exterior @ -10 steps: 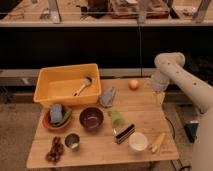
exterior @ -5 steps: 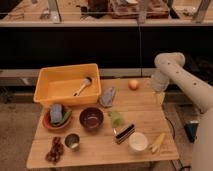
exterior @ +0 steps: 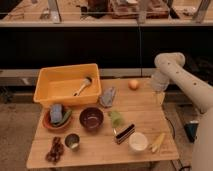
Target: Place apple in purple bowl
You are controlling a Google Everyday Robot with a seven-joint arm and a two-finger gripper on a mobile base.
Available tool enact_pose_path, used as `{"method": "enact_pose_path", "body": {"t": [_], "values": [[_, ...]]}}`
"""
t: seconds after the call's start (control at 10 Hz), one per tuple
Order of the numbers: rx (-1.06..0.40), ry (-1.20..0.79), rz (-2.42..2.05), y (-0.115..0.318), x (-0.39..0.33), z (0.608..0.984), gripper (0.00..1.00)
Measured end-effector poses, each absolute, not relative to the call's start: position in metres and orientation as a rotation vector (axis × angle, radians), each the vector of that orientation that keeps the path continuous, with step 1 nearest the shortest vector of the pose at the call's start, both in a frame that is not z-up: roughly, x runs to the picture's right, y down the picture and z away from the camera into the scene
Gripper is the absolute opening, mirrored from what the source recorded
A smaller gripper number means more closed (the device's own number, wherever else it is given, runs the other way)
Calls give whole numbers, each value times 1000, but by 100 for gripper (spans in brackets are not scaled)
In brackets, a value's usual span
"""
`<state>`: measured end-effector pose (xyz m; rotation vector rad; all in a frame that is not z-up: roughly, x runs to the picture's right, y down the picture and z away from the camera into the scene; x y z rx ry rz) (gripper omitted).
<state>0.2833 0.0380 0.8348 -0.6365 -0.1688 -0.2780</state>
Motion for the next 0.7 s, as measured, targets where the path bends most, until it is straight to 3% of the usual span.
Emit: {"method": "enact_pose_path", "body": {"t": [0.3,0.7], "values": [[-624,-149,-271,36,284,835,80],[-352,-27,-252,-19,290,845,80]]}}
